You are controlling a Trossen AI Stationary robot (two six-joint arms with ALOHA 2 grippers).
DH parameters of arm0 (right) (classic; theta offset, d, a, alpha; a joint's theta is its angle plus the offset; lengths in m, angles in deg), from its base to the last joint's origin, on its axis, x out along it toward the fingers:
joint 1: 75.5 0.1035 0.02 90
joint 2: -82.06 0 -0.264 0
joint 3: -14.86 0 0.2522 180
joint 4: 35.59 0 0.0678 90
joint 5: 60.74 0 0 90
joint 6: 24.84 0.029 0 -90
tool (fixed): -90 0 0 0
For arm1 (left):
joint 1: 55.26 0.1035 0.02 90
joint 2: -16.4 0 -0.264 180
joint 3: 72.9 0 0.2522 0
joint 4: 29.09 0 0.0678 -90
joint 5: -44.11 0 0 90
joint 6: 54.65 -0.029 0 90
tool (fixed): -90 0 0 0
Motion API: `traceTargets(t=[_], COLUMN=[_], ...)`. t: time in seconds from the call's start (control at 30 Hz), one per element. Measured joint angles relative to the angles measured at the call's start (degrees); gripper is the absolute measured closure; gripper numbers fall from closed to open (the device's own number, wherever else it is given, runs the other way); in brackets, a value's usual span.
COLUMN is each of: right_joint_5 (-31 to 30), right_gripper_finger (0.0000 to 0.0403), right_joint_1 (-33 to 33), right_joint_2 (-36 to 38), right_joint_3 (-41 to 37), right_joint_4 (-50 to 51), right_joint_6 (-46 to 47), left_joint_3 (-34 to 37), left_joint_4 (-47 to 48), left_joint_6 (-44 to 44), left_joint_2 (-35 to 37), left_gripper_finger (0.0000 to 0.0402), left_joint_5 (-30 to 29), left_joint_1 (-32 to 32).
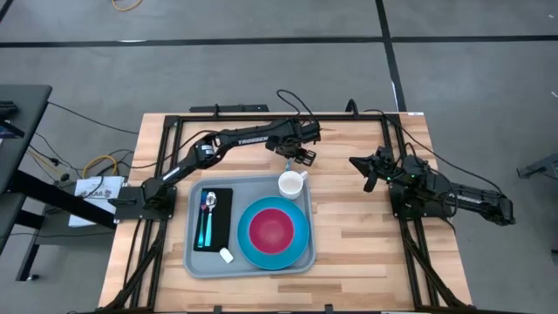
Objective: Set up tray
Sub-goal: Put the blue patterned knife on the black napkin to the right of the light blue spoon
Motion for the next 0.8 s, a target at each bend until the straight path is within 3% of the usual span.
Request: traceTargets(t=[0.53,0.8], right_joint_5=[0.1,0.1], right_gripper_finger=[0.0397,0.0398], right_joint_1=[0.0,0.0], right_joint_2=[0.0,0.0], right_joint_3=[0.0,0.0], right_joint_4=[0.1,0.1], right_joint_6=[0.0,0.0], left_joint_3=[-0.2,-0.1], left_joint_4=[1.9,1.7], left_joint_6=[0.4,-0.6], left_joint_2=[-3.0,-3.1], left_gripper_finger=[0.0235,0.0312], left_joint_5=[-2.2,-1.8], left_joint_1=[-0.9,-0.8])
